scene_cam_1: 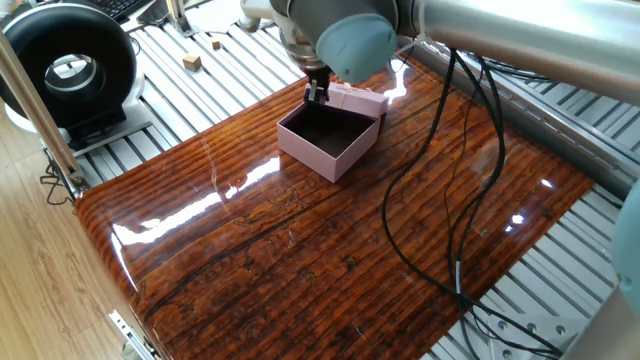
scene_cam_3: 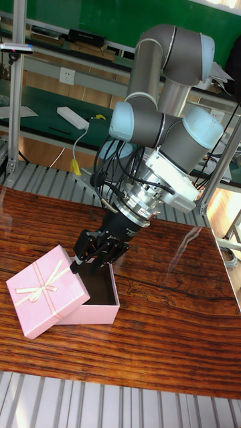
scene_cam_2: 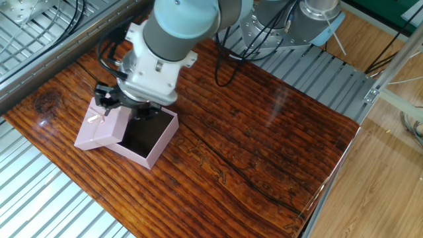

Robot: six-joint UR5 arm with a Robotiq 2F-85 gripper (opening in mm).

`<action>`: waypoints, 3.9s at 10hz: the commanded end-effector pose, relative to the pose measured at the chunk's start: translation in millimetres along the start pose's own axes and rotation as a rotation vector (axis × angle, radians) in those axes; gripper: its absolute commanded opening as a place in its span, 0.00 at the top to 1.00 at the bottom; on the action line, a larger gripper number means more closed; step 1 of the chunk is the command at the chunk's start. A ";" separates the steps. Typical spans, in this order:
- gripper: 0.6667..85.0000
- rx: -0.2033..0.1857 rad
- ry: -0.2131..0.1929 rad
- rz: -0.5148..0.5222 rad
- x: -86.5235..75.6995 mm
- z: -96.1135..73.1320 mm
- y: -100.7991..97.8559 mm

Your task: Cover the box

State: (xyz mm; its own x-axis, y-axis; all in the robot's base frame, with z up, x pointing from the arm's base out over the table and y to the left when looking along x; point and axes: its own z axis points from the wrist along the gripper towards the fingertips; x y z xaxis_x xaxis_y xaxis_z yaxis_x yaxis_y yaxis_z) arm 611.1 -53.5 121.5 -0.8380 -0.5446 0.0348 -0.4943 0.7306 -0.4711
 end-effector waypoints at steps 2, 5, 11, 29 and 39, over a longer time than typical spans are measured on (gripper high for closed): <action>0.42 -0.008 -0.003 -0.009 0.9 0.9 5.2; 0.42 -0.012 0.018 -0.032 6.4 0.9 6.2; 0.42 0.002 0.038 -0.048 12.5 1.0 5.8; 0.52 0.112 -0.073 -0.046 11.4 39.4 -6.2; 0.79 0.153 0.078 -0.007 42.8 35.5 -37.2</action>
State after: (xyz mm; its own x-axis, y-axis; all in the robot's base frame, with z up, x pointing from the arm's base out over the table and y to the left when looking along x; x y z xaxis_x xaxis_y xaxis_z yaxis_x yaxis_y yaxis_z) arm 602.1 -105.0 103.7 -0.8377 -0.5399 0.0827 -0.4781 0.6516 -0.5889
